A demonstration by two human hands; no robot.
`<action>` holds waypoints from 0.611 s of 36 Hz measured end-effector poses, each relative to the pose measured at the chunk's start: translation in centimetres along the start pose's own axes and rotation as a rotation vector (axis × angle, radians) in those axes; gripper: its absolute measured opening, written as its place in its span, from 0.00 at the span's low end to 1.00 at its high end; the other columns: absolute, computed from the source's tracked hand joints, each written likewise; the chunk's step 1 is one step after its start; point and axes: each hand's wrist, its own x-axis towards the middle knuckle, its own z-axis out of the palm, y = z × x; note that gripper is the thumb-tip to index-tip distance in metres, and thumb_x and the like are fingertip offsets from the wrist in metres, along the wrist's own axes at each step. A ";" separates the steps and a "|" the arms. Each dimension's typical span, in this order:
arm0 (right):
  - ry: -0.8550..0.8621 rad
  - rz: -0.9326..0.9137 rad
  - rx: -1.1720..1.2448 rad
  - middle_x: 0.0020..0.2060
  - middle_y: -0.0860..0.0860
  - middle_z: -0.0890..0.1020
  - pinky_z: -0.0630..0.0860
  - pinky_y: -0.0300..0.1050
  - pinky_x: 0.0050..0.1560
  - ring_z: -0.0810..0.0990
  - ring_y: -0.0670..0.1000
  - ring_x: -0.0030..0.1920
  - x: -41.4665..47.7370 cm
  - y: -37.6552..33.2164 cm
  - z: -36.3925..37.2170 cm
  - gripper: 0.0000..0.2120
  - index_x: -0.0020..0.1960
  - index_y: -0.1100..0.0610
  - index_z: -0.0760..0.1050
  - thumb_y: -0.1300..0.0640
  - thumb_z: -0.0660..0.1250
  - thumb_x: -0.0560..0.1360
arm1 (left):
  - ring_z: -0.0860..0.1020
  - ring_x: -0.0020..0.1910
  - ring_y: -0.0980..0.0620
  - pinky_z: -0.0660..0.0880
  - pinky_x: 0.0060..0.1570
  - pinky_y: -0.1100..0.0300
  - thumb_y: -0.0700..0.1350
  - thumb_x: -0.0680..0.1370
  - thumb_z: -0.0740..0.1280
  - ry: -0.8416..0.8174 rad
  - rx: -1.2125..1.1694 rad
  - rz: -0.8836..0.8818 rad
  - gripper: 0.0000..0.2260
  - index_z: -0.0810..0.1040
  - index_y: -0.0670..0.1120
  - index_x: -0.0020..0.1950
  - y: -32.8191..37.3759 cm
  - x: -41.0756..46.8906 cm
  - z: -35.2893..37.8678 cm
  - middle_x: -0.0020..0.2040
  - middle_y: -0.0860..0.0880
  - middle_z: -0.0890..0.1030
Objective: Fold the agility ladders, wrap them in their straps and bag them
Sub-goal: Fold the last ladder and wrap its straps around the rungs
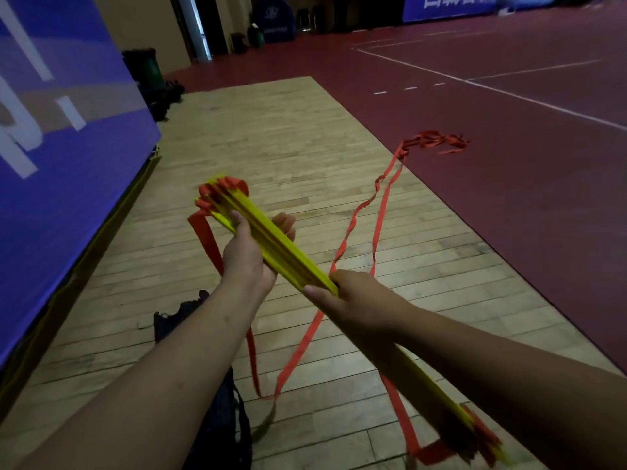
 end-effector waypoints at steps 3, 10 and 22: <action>-0.024 -0.033 -0.133 0.40 0.47 0.74 0.73 0.39 0.37 0.74 0.44 0.39 -0.3 -0.8 0.6 0.25 0.58 0.53 0.66 0.32 0.60 0.78 | 0.86 0.47 0.44 0.81 0.45 0.52 0.72 0.73 0.61 -0.001 -0.040 -0.008 0.36 0.76 0.39 0.56 0.0 -0.2 0.2 0.43 0.44 0.84; 0.002 -0.014 -0.157 0.41 0.46 0.69 0.66 0.39 0.34 0.71 0.45 0.38 -0.1 -1.3 1.5 0.19 0.57 0.54 0.64 0.44 0.68 0.79 | 0.76 0.28 0.53 0.73 0.31 0.63 0.55 0.76 0.71 -0.015 -0.046 0.006 0.15 0.74 0.46 0.41 0.9 0.0 0.6 0.30 0.50 0.73; 0.209 0.017 -0.221 0.39 0.49 0.72 0.69 0.42 0.36 0.75 0.52 0.40 -0.2 -1.3 1.0 0.09 0.57 0.57 0.72 0.53 0.65 0.80 | 0.85 0.46 0.45 0.78 0.52 0.50 0.58 0.73 0.74 -0.057 0.041 0.033 0.18 0.73 0.46 0.46 1.0 -1.1 1.4 0.39 0.49 0.82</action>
